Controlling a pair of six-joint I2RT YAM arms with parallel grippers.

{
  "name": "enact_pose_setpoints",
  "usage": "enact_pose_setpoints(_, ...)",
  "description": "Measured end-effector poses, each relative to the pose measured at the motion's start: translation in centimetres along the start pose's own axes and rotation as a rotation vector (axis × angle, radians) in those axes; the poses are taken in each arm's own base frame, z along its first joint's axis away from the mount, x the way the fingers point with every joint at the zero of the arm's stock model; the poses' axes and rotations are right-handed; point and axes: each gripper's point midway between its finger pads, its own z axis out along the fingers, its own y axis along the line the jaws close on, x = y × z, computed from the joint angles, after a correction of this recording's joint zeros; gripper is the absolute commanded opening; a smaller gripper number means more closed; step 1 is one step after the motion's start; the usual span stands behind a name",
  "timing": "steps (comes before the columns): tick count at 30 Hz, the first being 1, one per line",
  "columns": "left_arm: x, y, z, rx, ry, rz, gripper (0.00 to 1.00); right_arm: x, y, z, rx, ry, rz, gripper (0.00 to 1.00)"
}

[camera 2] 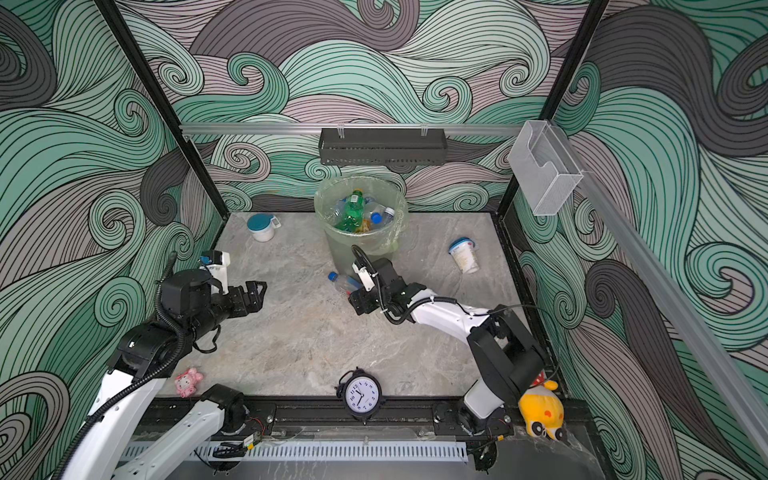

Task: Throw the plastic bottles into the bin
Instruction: 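Grasp the clear Fiji bottle beside the bin with the right gripper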

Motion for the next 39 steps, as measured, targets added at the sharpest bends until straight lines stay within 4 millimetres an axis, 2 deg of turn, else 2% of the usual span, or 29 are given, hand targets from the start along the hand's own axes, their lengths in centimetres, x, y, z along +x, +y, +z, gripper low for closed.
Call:
enact_pose_setpoints(5,0.6,0.4,-0.3,-0.011,0.008,-0.001,0.90,-0.3,-0.2,2.3,0.040,0.039,-0.059,0.85)
enact_pose_setpoints(11,0.6,0.5,-0.5,-0.009,0.001,-0.002,0.90,1.1,-0.2,4.5,0.082,0.113,-0.105,0.84)
enact_pose_setpoints(14,0.8,0.5,-0.3,-0.011,0.007,-0.001,0.90,1.6,0.2,5.5,0.099,0.146,-0.132,0.84)
enact_pose_setpoints(18,1.2,0.7,0.0,-0.015,0.020,0.002,0.90,1.8,1.3,6.5,0.105,0.176,-0.174,0.78)
enact_pose_setpoints(27,1.4,0.7,0.1,-0.017,0.025,0.004,0.90,2.4,4.1,6.9,0.084,0.200,-0.220,0.69)
enact_pose_setpoints(39,2.3,1.0,0.7,-0.027,0.049,0.006,0.89,3.3,5.2,6.3,0.078,0.239,-0.202,0.59)
